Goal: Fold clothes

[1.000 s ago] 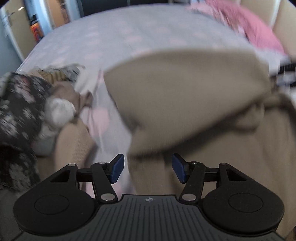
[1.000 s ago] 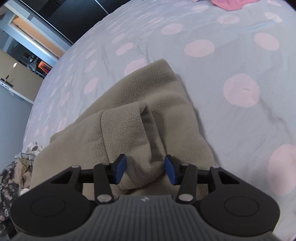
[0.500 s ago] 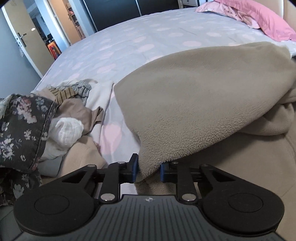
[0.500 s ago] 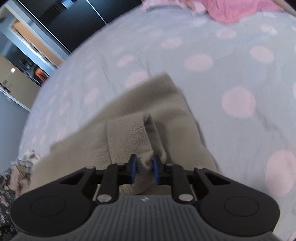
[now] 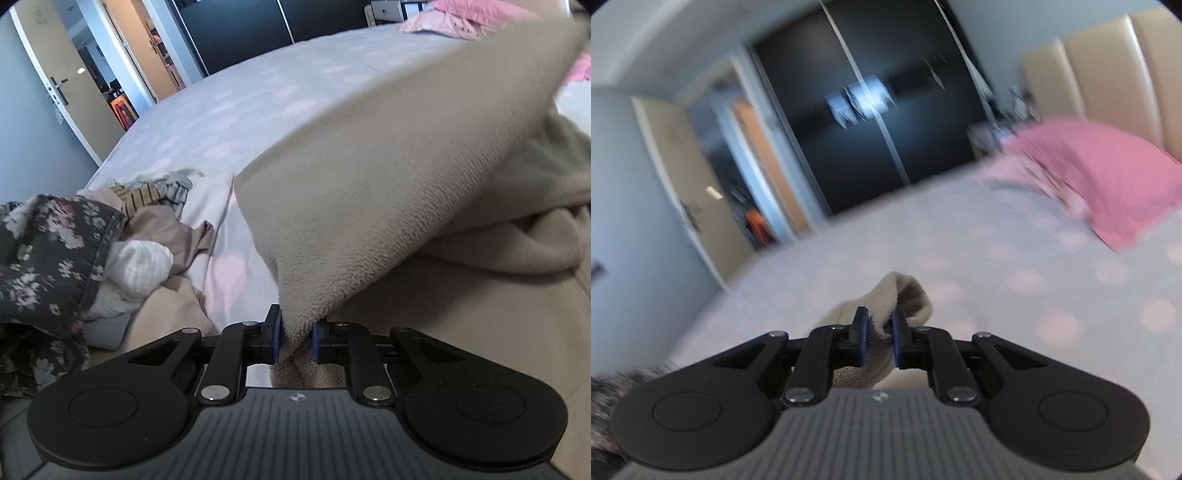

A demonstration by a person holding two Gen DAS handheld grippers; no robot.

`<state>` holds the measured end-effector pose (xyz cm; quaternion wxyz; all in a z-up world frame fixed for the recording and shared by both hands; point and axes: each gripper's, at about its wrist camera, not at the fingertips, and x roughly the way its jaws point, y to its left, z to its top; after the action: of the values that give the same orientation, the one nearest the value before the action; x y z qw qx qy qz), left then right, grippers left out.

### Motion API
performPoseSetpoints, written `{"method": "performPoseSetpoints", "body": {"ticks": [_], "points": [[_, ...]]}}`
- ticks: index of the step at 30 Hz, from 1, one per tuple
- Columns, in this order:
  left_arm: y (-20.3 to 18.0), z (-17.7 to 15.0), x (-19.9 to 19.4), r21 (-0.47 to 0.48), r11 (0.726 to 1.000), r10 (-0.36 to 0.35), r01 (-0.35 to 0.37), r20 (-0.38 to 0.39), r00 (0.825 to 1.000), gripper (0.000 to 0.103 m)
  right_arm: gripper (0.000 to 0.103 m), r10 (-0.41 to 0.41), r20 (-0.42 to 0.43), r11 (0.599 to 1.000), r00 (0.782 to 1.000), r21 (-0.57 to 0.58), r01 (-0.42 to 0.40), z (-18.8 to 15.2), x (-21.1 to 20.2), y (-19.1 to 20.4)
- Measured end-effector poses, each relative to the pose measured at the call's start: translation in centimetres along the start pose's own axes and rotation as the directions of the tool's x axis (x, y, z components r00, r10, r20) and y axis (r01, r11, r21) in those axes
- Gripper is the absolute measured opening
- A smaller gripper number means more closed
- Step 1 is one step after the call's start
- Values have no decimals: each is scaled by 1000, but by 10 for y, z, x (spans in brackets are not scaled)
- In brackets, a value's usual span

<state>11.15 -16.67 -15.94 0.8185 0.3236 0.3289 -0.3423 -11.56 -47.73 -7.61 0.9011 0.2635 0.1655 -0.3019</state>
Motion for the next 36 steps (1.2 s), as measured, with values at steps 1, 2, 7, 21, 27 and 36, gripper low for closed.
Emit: {"method": "performPoseSetpoints", "body": {"ticks": [1,2,7,21,27,36], "points": [[1,0,4,-4,1000,-3,3,-12,1000,13,14,-41,-51,999,998,2,42,-9,12,-8],[2,-1,7,-10,1000,-14,14,-22,1000,14,14,-82,-102,997,991,0,82,-19,24,-15],[8,-5,11,-6,996,-92,91,-71,993,21,13,-218,-257,976,942,-52,212,-59,55,-40],[59,16,-41,-184,936,-290,301,81,953,46,15,-383,-319,919,867,-226,323,-71,52,-26],[58,57,-23,-158,951,-252,266,102,962,30,19,-222,-193,956,956,-237,174,-52,31,-7],[43,88,58,-216,928,-297,304,65,953,19,18,-118,-284,956,952,-292,31,-76,94,12]]}}
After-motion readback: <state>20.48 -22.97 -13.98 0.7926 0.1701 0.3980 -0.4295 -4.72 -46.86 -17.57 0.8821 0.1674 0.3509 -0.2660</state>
